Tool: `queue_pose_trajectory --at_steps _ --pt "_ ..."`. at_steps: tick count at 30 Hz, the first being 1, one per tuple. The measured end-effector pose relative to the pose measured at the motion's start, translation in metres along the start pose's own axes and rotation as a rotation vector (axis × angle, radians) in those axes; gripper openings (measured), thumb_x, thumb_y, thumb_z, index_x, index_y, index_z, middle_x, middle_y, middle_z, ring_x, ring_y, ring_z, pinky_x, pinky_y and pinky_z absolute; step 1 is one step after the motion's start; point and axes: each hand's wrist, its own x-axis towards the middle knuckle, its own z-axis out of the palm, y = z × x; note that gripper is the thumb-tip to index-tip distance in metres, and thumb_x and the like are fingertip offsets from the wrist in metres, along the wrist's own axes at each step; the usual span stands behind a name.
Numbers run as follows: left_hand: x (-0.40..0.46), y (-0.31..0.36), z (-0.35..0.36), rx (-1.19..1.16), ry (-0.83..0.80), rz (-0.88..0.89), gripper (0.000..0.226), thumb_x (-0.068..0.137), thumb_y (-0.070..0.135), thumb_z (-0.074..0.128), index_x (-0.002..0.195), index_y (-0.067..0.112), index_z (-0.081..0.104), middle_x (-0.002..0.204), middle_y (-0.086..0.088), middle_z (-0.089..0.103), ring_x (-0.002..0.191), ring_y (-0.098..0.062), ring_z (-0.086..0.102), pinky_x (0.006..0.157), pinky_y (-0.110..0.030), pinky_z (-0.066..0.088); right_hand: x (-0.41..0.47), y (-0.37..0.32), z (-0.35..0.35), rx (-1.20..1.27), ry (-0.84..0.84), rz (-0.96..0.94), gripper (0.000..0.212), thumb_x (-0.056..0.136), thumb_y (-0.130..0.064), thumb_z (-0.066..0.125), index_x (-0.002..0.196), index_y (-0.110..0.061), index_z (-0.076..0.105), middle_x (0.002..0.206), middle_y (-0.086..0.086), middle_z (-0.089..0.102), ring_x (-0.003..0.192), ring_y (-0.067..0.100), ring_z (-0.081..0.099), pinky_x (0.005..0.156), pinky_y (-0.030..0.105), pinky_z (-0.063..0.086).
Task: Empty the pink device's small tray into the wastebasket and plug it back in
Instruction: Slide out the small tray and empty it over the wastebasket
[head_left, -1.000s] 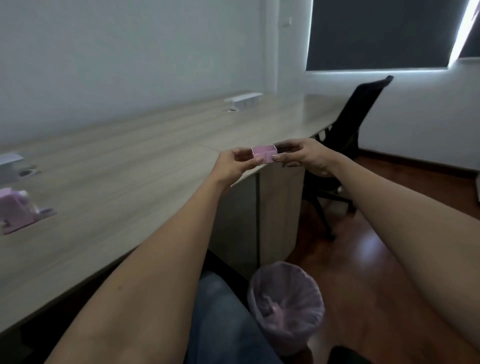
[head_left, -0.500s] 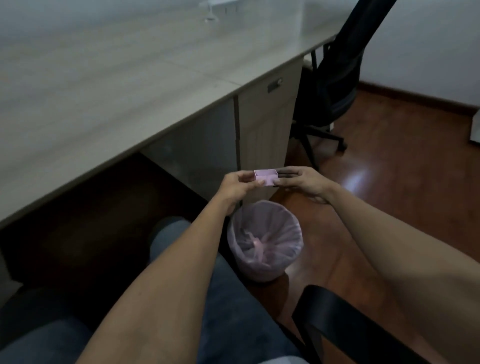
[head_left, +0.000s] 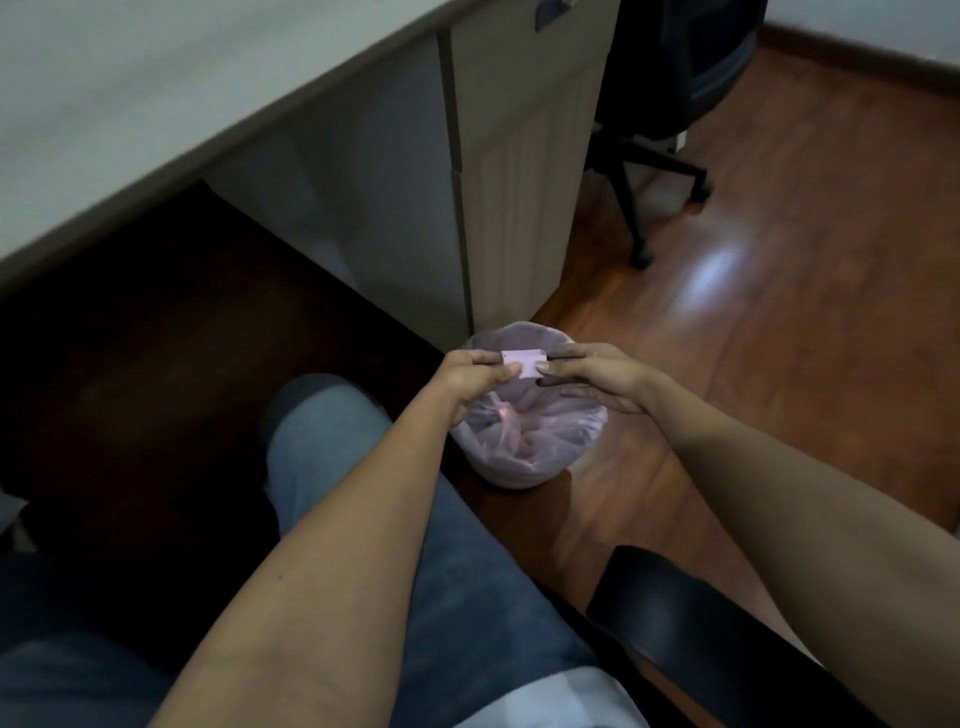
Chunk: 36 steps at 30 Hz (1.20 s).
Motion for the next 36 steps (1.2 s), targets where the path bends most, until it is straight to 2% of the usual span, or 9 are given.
queue_pose_trajectory --at_steps 7,12,16,18,21,24,26,30,36 --pt "0.011 -0.010 0.007 0.013 -0.001 -0.045 0.048 0.085 0.001 0.077 0.128 -0.008 0.061 0.124 -0.025 0.069 0.118 -0.032 0.068 0.104 -0.038 0.053 0.009 0.021 -0.006 0.024 -0.001 0.038 0.055 0.084 -0.020 0.079 0.135 -0.010 0.061 0.119 0.008 0.076 0.115 0.017 0.070 0.099 0.034 0.051" --pt "0.023 -0.007 0.013 0.031 0.007 -0.061 0.044 0.087 0.012 0.077 0.124 -0.009 0.066 0.118 -0.025 0.072 0.113 -0.032 0.071 0.103 -0.040 0.055 0.014 0.021 -0.009 0.049 -0.004 0.058 0.082 0.061 -0.044 0.091 0.131 -0.010 0.065 0.119 0.009 0.076 0.114 0.018 0.071 0.107 0.038 0.049" --pt "0.030 0.008 0.023 0.069 0.055 -0.094 0.030 0.089 0.029 0.075 0.097 0.000 0.074 0.097 -0.012 0.075 0.087 -0.020 0.073 0.052 -0.024 0.054 0.019 0.013 -0.012 0.100 0.045 0.078 0.064 0.079 -0.044 0.081 0.127 -0.004 0.066 0.122 0.010 0.074 0.112 0.019 0.072 0.092 0.028 0.055" --pt "0.039 0.016 0.027 0.033 0.103 -0.080 0.031 0.087 0.031 0.078 0.082 0.001 0.073 0.089 -0.013 0.072 0.071 -0.019 0.072 0.048 -0.019 0.056 0.024 0.006 -0.011 0.157 0.099 0.092 0.058 0.083 -0.043 0.078 0.124 -0.003 0.066 0.120 0.012 0.074 0.107 0.019 0.073 0.085 0.026 0.056" --pt "0.050 0.026 0.029 -0.052 0.143 -0.058 0.056 0.079 0.035 0.085 0.105 -0.013 0.072 0.088 -0.016 0.071 0.063 -0.022 0.071 0.074 -0.032 0.065 0.031 -0.008 -0.011 0.232 0.143 0.148 0.046 0.082 -0.043 0.078 0.107 -0.006 0.068 0.116 0.013 0.074 0.096 0.017 0.073 0.082 0.025 0.057" --pt "0.055 0.038 0.030 -0.077 0.169 -0.072 0.070 0.075 0.036 0.088 0.121 -0.009 0.060 0.107 -0.020 0.073 0.052 -0.019 0.073 0.053 -0.027 0.062 0.038 -0.022 -0.011 0.238 0.134 0.201 0.046 0.082 -0.049 0.076 0.102 -0.009 0.066 0.104 0.007 0.072 0.092 0.014 0.070 0.089 0.025 0.055" --pt "0.058 0.043 0.030 -0.098 0.174 -0.091 0.072 0.075 0.034 0.089 0.125 -0.007 0.057 0.115 -0.023 0.071 0.065 -0.023 0.076 0.045 -0.025 0.058 0.043 -0.028 -0.010 0.224 0.140 0.236 0.046 0.083 -0.052 0.074 0.098 -0.009 0.065 0.090 0.005 0.070 0.087 0.013 0.068 0.089 0.025 0.054" --pt "0.065 0.048 0.025 -0.127 0.177 -0.131 0.070 0.074 0.034 0.089 0.125 -0.007 0.061 0.111 -0.024 0.073 0.081 -0.028 0.076 0.044 -0.027 0.057 0.051 -0.038 -0.007 0.200 0.134 0.298 0.048 0.084 -0.056 0.071 0.083 -0.009 0.060 0.053 0.001 0.069 0.077 0.011 0.065 0.079 0.022 0.053" --pt "0.075 0.043 0.020 -0.091 0.181 -0.194 0.076 0.070 0.041 0.090 0.126 -0.002 0.062 0.105 -0.020 0.075 0.073 -0.027 0.076 0.047 -0.028 0.058 0.051 -0.041 -0.002 0.156 0.157 0.322 0.046 0.087 -0.053 0.068 0.074 -0.010 0.057 0.041 0.000 0.062 0.075 0.012 0.063 0.088 0.024 0.051"
